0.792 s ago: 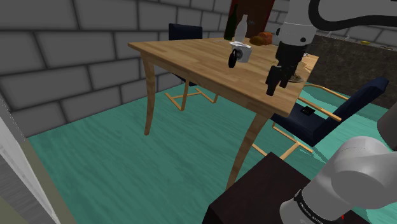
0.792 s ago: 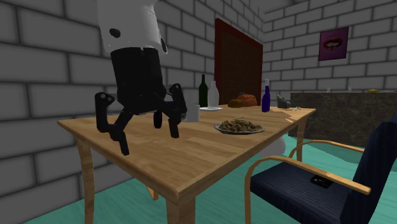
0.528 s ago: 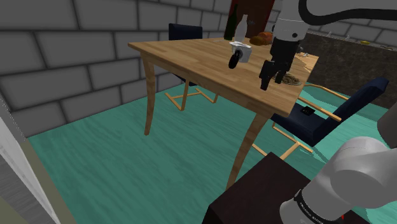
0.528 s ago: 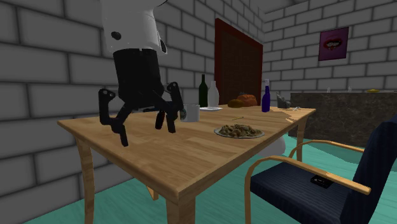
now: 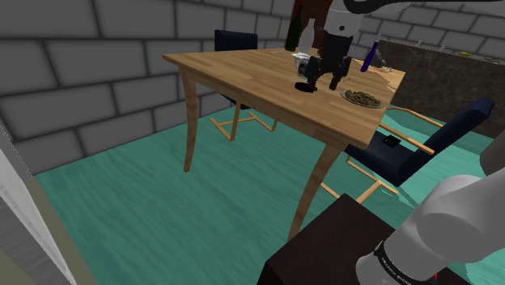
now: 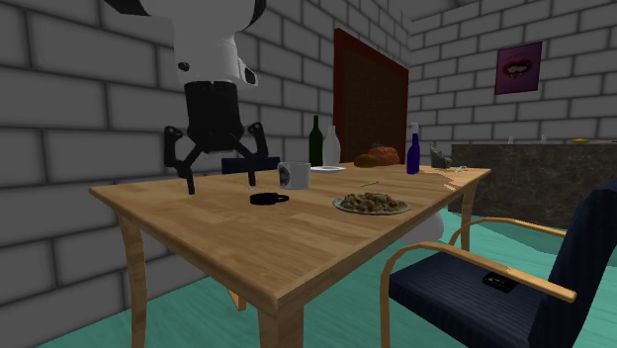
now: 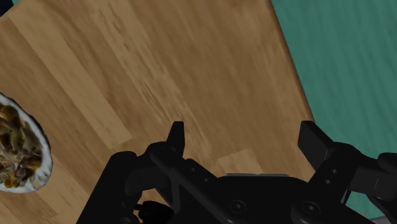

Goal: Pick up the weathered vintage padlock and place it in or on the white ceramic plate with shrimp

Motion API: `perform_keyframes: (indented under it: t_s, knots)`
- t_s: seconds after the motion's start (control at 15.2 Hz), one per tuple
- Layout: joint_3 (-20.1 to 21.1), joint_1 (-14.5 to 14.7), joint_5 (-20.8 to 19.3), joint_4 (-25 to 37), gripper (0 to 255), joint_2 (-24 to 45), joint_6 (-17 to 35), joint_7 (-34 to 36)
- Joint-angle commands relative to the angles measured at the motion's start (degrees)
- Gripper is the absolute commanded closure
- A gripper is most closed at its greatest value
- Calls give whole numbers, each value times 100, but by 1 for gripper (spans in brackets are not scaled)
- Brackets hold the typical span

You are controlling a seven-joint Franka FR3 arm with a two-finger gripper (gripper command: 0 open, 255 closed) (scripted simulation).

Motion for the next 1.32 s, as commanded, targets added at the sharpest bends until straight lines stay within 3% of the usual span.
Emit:
perform_keyframes:
  t_s: [0.0,0.86,1.25]
  knots:
    - [-45,-74,49,347,0,361,86,184]
    - [-513,-561,535,3611,0,2910,-162,1082]
    - [-518,-566,540,3210,0,2896,233,1097]
